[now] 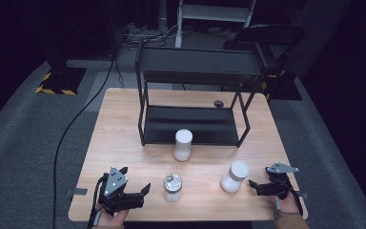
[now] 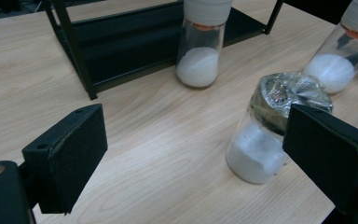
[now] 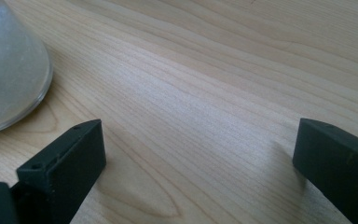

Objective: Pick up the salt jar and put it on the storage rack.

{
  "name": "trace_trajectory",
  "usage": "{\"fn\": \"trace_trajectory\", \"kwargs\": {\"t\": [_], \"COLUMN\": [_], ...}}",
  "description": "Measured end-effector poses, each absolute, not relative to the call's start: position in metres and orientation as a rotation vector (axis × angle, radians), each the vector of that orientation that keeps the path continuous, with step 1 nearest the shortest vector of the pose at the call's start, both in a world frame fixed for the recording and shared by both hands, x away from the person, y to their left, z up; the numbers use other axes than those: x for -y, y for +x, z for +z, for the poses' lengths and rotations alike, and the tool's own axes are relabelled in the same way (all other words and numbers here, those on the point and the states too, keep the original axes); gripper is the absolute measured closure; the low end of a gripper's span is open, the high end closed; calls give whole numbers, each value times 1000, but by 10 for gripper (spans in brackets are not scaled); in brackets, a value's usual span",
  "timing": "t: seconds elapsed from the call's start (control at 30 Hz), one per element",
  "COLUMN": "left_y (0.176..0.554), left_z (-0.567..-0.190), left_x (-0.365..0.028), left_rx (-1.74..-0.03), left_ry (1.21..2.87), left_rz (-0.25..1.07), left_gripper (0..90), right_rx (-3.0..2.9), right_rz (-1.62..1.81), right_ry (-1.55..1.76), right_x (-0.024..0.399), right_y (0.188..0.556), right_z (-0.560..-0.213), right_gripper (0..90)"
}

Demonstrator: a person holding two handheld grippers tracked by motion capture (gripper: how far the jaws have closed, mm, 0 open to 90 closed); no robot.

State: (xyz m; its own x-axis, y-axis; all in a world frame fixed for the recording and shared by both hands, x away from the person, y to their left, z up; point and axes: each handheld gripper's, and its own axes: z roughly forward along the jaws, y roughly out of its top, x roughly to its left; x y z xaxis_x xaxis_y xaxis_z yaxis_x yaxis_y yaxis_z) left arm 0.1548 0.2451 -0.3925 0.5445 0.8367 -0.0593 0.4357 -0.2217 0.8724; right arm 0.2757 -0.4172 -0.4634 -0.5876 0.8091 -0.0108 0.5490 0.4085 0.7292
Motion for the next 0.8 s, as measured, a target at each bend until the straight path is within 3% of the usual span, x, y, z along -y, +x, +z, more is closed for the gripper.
{"fn": "trace_trajectory", "kwargs": {"t": [0.8], "left_y": [167], "left_z": [-392], "left_x": [-209], "left_rx": [-978], "left_ry": [1864], "left_rz": [477], "left_gripper": [62], "right_rx": [-2303], "right_rz": [990], "right_ry": [1176], "right_x": [417], "right_y": [274], "right_z": [-463], "right_gripper": [21]}}
